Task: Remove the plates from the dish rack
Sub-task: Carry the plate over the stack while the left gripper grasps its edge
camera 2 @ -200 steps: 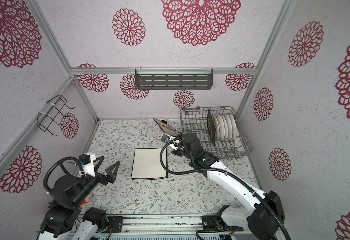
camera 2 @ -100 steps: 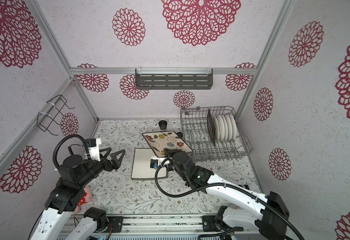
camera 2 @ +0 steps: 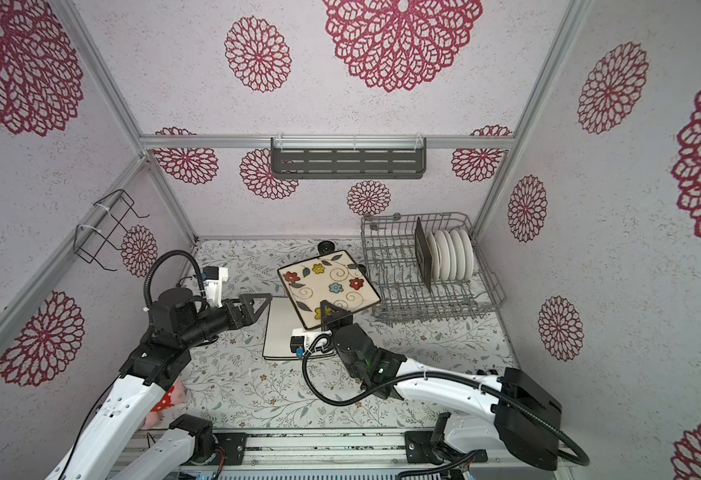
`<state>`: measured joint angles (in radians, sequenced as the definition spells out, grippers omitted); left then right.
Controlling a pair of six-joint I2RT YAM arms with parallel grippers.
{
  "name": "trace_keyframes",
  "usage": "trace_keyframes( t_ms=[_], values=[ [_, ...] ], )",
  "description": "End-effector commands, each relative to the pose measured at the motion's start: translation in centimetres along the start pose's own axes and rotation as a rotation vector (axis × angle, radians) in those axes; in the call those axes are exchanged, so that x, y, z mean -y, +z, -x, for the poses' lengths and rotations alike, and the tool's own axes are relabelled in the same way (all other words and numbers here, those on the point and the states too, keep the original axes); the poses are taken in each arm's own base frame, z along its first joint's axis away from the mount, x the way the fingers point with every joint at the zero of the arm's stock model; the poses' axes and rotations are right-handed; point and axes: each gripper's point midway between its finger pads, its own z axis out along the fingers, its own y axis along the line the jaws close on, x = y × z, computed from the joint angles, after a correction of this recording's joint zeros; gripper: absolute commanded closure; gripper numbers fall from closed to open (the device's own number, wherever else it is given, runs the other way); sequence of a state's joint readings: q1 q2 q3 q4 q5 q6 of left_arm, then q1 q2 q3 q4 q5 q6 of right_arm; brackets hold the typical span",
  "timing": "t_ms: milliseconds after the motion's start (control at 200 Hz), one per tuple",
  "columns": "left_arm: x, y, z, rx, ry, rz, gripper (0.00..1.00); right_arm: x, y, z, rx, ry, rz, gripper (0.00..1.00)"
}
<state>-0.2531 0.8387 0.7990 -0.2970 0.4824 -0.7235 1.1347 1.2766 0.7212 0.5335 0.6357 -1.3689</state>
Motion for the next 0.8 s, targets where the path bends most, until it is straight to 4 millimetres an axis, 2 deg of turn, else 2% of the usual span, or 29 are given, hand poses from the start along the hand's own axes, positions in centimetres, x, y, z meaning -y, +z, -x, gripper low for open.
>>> trace_keyframes(
  t_ms=[0,65,195,310,585,595,620,791],
  values=[
    [0.8,0.6,0.3,0.008,-0.068,-0.07,0.02,9.3,-1.7,0.2,-0.025,0.146,-0.322,0.91],
    [0.7,1.2,0.1,-0.005,-0.103,-0.086,0.0,8.9,-1.4,0.5,-0.032,0.142,-0.325,0.91],
    [0.2,2.8,-0.7,-0.066,-0.18,-0.111,0.07,8.4,-0.7,0.8,-0.06,0.127,-0.349,0.92],
    [-1.1,4.1,-1.6,-0.103,-0.217,-0.083,0.08,7.9,0.0,1.2,-0.086,0.124,-0.358,0.92],
    [-2.1,5.9,-1.5,-0.089,-0.247,-0.101,0.1,6.8,1.4,1.5,-0.168,0.158,-0.361,0.92],
    [-2.1,6.0,-1.5,-0.089,-0.248,-0.101,0.1,6.5,1.1,2.4,-0.147,0.159,-0.356,0.92],
    [-2.3,6.2,-1.5,-0.09,-0.251,-0.1,0.11,6.3,1.0,3.0,-0.139,0.158,-0.352,0.92],
    [-2.9,7.7,-2.2,-0.127,-0.277,-0.113,0.14,5.6,1.3,4.0,-0.131,0.173,-0.343,0.92]
  ],
)
